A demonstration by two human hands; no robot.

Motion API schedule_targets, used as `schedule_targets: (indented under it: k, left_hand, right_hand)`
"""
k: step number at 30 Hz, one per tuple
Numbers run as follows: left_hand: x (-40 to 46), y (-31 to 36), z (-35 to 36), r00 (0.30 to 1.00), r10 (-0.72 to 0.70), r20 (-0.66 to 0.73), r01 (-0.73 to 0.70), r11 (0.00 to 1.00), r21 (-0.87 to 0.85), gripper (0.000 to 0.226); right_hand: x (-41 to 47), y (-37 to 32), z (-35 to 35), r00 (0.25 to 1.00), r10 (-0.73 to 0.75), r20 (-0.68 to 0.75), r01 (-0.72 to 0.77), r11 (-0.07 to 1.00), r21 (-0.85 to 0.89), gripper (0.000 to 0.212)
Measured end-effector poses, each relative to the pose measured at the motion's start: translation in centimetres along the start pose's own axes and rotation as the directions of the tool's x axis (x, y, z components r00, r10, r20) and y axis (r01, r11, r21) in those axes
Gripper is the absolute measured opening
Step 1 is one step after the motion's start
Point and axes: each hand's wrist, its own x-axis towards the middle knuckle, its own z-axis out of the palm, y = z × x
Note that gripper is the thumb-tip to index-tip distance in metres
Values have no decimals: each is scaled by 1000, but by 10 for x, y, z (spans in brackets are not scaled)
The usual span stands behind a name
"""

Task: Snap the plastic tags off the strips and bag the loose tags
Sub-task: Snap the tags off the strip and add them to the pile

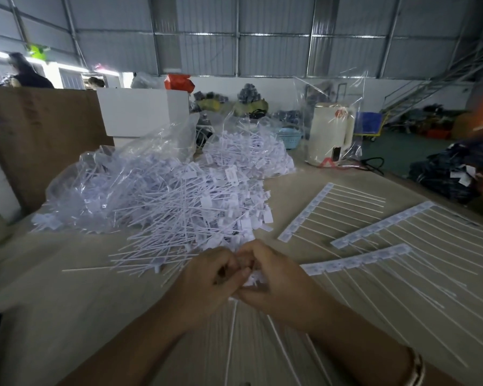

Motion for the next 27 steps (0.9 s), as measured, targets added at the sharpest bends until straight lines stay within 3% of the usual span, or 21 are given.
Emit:
schedule_targets:
  k: [2, 5, 10, 13, 16, 19, 23, 24, 27]
  left_hand:
    - [0, -6, 1, 999, -33, 10, 33, 999, -26, 23]
    - [-1, -11, -1, 998, -62, 21, 63, 993, -100, 24]
    - [-3, -7, -2, 992, 32, 120, -21, 996, -91, 42]
    - [0, -6, -7, 994, 91, 65, -85, 993, -81, 27]
    - [3, -5, -12, 978, 199, 55, -197, 980, -31, 40]
    - [5, -2, -14, 976, 214, 44, -209, 973, -93, 46]
    - [-3, -8, -22, 971, 210, 111, -184, 961, -208, 32]
    - [-4, -11, -24, 971, 208, 121, -185, 966, -183, 30]
    - [-3, -15, -23, 977, 178, 115, -195, 968, 160, 26]
  right_hand:
    - [-1, 8, -10, 999, -9, 31, 10, 999, -42, 37]
    - [-5, 18, -21, 997, -26, 75, 45, 963, -266, 19]
    - [-3, 18, -17, 996, -77, 39, 85, 951, -297, 13]
    - [-2, 15, -20, 998, -44, 40, 51, 978, -202, 15]
    - [-2, 14, -22, 999, 16, 31, -14, 998, -60, 25]
    - [-2, 10, -21, 999, 45, 14, -45, 997, 61, 23]
    - [1, 14, -33, 934, 270, -236, -143, 884, 445, 24]
    - [0, 16, -37, 920, 286, -269, -148, 887, 437, 22]
    - [-6, 17, -34, 968, 177, -179, -170, 984, 58, 12]
